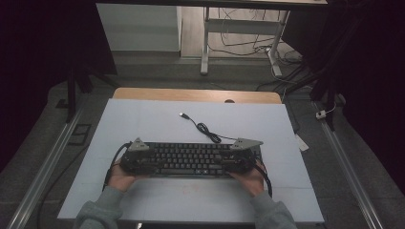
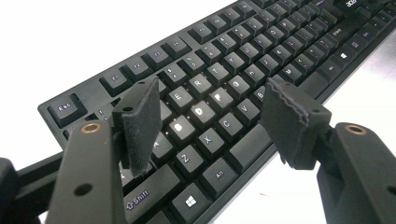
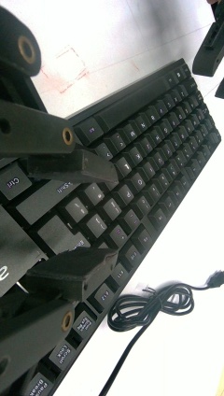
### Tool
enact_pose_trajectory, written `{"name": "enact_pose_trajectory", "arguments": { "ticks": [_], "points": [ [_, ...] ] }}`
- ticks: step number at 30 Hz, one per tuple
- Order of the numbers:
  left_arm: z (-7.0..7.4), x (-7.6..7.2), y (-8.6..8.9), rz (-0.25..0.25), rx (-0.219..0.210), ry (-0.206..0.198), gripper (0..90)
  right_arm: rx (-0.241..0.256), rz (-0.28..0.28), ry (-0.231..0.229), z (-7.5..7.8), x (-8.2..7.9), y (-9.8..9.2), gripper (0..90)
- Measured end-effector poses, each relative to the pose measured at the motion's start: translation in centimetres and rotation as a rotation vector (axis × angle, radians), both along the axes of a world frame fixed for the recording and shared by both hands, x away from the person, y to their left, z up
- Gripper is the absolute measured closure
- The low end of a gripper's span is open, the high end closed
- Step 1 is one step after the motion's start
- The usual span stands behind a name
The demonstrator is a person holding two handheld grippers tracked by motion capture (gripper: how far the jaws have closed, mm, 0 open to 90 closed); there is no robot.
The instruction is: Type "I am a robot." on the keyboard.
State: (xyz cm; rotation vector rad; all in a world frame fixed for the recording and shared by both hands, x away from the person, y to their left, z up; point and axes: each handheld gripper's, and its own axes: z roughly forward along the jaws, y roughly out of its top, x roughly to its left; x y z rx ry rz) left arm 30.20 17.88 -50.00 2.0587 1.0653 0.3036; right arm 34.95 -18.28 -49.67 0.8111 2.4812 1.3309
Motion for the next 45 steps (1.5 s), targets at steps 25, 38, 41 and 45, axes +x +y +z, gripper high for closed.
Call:
{"name": "enact_pose_trajectory", "arguments": {
  "ticks": [25, 38, 41, 45],
  "points": [
    [0.7, -0.6, -0.9, -0.057, -0.057, -0.039, 51.0, -0.005, -0.007, -0.007, -0.1, 0.0, 0.1, 55.8],
    [0.4, -0.9, -2.2, -0.119, -0.032, -0.031, 88.4, -0.018, -0.005, -0.008, 0.0, 0.0, 0.1, 55.7],
    [0.1, -0.9, -2.8, -0.138, -0.013, -0.021, 88.5, -0.018, -0.004, -0.008, 0.0, -0.1, 0.2, 55.7],
    [-0.3, -0.9, -3.6, -0.159, 0.013, -0.014, 88.5, -0.018, -0.002, -0.008, -0.1, 0.0, 0.2, 55.6]
  ]
}}
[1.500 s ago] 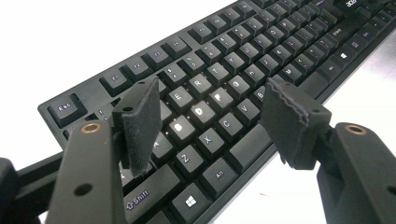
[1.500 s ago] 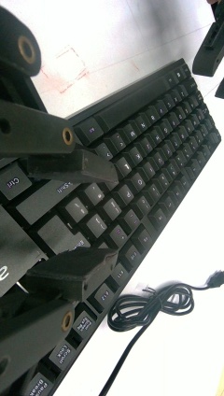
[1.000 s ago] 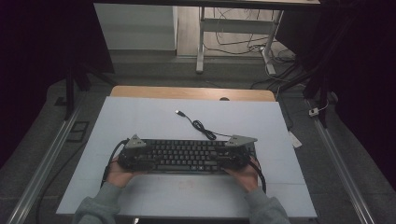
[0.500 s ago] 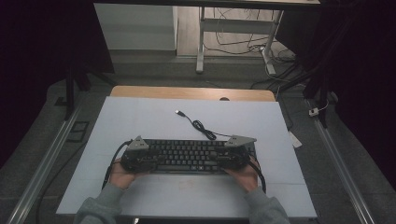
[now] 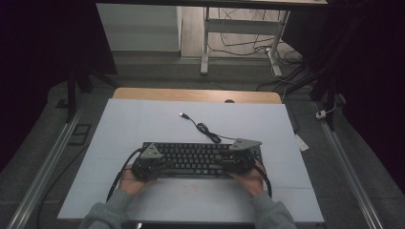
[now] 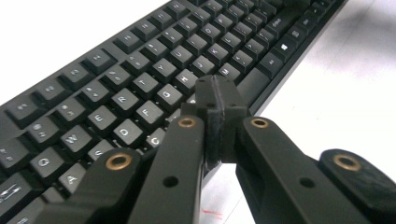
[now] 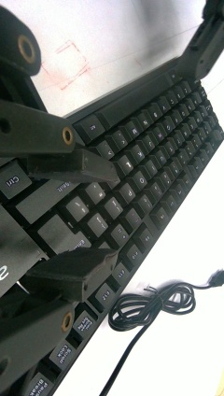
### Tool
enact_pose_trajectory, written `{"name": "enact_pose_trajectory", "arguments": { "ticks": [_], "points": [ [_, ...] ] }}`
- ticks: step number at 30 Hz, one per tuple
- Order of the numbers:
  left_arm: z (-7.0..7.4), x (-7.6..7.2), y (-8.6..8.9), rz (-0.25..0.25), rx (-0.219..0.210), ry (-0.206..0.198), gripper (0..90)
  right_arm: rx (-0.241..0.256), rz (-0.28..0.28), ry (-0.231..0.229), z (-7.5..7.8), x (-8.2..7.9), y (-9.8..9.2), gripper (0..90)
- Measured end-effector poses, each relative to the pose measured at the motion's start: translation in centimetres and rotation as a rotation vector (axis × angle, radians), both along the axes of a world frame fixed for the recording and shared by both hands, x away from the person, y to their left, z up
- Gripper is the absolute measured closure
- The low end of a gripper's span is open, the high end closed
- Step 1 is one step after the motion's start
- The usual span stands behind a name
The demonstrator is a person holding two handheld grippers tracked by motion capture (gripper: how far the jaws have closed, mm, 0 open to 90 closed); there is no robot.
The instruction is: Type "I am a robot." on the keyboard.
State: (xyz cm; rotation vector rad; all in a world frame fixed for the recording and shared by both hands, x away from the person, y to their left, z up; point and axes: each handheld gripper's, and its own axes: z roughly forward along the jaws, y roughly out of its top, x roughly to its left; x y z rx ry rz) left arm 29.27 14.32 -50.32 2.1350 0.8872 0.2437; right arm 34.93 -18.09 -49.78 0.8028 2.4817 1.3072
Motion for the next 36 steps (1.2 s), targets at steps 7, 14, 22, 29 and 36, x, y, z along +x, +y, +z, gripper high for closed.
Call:
{"name": "enact_pose_trajectory", "arguments": {
  "ticks": [7, 14, 22, 29, 36],
  "points": [
    [-0.8, 0.0, -1.0, -0.023, 0.039, 0.017, 88.4, -0.005, -0.001, -0.001, 0.0, 0.0, 0.0, 55.6],
    [-1.3, 0.2, -1.4, -0.03, 0.064, 0.028, 88.4, -0.006, -0.003, 0.002, -0.1, 0.0, 0.0, 55.4],
    [-1.5, 0.2, -1.6, -0.027, 0.079, 0.029, 88.3, -0.009, -0.003, 0.003, -0.1, 0.0, 0.1, 55.4],
    [-1.6, 0.3, -1.6, -0.025, 0.088, 0.03, 88.4, -0.008, -0.004, 0.002, -0.1, 0.0, 0.1, 55.4],
    [-1.7, 0.3, -1.7, -0.023, 0.093, 0.031, 88.3, -0.013, -0.004, 0.001, -0.1, 0.0, 0.0, 55.4]
  ]
}}
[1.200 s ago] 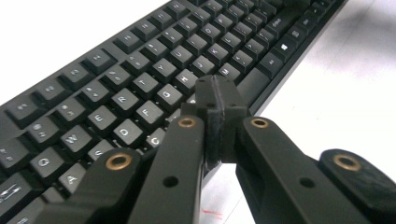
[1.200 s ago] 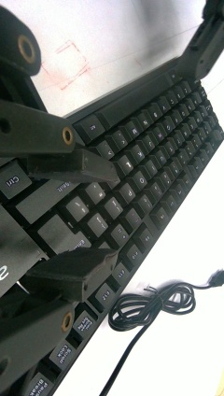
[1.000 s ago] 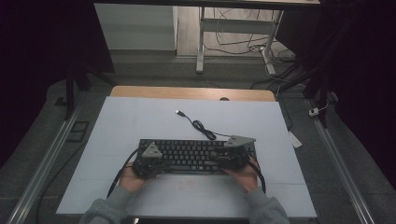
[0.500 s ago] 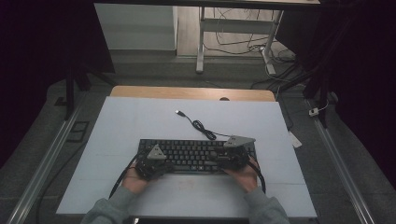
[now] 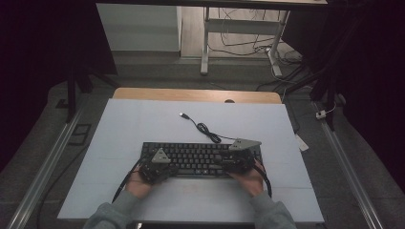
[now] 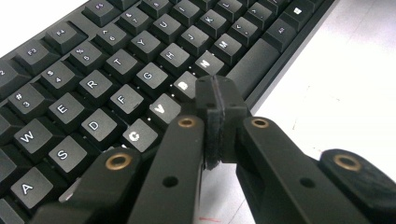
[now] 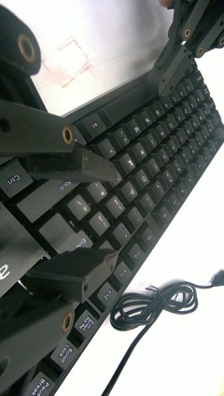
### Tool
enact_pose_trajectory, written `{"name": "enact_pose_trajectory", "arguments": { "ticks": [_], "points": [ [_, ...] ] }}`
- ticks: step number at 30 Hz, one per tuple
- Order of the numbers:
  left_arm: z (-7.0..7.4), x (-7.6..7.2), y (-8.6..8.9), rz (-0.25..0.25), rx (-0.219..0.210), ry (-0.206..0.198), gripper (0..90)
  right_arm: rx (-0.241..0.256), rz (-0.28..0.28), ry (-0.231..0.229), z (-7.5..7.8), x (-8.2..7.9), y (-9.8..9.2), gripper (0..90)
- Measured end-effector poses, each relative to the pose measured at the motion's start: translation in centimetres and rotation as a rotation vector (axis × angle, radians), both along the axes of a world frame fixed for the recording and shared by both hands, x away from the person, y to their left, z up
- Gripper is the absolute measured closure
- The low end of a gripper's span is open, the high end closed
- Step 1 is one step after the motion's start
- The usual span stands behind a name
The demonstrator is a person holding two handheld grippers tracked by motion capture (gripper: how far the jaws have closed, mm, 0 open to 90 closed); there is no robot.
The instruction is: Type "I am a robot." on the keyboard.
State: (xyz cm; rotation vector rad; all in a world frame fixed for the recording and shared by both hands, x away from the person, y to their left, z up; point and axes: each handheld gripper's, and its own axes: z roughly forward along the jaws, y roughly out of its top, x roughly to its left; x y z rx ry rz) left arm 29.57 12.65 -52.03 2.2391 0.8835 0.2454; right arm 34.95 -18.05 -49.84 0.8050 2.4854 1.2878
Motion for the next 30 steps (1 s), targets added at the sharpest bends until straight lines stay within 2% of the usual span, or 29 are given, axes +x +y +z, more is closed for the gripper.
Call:
{"name": "enact_pose_trajectory", "arguments": {
  "ticks": [5, 8, 10, 14, 22, 25, 30],
  "points": [
    [-0.1, 0.1, 0.0, 0.005, -0.005, 0.0, 88.3, 0.0, 0.0, 0.003, 0.0, 0.0, 0.0, 55.4],
    [-0.3, 0.1, -0.1, 0.004, 0.01, -0.001, 88.4, 0.0, 0.0, 0.002, 0.0, 0.0, 0.0, 55.4],
    [-0.3, 0.1, 0.0, 0.008, 0.0, 0.0, 88.4, 0.0, 0.0, 0.002, 0.0, 0.0, 0.0, 55.4],
    [-0.1, 0.0, 0.0, 0.009, 0.009, -0.013, 88.4, 0.0, 0.001, 0.002, 0.0, 0.0, 0.0, 55.4],
    [1.3, -0.1, 1.4, 0.051, -0.085, -0.045, 87.0, 0.002, -0.001, 0.003, -0.1, 0.0, 0.0, 55.3],
    [1.8, -0.2, 2.0, 0.071, -0.117, -0.058, 78.9, 0.003, 0.0, 0.004, 0.0, 0.0, 0.0, 55.3],
    [2.2, -0.2, 3.0, 0.131, -0.139, -0.076, 58.0, 0.004, 0.002, 0.004, 0.0, 0.0, 0.0, 55.1]
  ]
}}
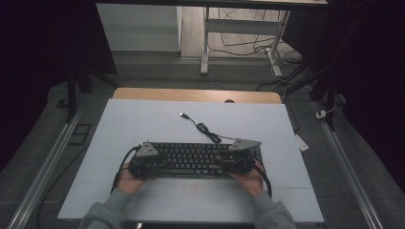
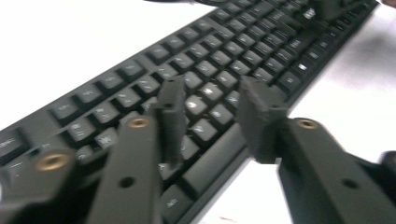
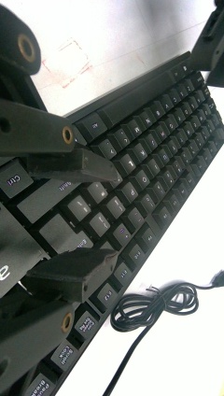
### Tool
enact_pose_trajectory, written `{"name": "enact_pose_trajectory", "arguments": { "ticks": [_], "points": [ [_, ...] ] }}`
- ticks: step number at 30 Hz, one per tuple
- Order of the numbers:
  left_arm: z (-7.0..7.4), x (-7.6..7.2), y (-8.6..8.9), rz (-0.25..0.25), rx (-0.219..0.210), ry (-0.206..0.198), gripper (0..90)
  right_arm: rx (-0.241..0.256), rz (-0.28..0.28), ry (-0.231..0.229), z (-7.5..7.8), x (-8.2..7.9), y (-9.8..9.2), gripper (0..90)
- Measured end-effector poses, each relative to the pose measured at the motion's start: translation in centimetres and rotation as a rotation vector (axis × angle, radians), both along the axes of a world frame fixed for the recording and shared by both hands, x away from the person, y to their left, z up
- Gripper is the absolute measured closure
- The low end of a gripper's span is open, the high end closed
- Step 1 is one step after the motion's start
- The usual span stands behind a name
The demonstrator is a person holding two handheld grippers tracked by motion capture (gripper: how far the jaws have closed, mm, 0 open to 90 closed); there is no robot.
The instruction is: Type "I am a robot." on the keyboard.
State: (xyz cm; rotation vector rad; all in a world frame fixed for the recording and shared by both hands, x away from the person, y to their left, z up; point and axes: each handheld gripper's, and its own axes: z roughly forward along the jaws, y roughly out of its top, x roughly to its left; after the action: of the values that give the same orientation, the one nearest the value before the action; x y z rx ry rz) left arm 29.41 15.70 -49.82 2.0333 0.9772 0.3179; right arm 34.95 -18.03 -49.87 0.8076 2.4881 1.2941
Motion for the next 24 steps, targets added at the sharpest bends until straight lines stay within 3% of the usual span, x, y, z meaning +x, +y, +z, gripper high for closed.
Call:
{"name": "enact_pose_trajectory", "arguments": {
  "ticks": [7, 24],
  "points": [
    [-0.1, 0.4, 1.2, 0.055, -0.004, 0.021, 45.9, 0.005, 0.003, -0.005, 0.0, 0.0, 0.0, 54.1],
    [0.2, 0.8, 3.1, 0.091, -0.023, 0.036, 42.0, 0.013, -0.009, -0.013, 0.2, -0.1, -0.1, 47.9]
  ]
}}
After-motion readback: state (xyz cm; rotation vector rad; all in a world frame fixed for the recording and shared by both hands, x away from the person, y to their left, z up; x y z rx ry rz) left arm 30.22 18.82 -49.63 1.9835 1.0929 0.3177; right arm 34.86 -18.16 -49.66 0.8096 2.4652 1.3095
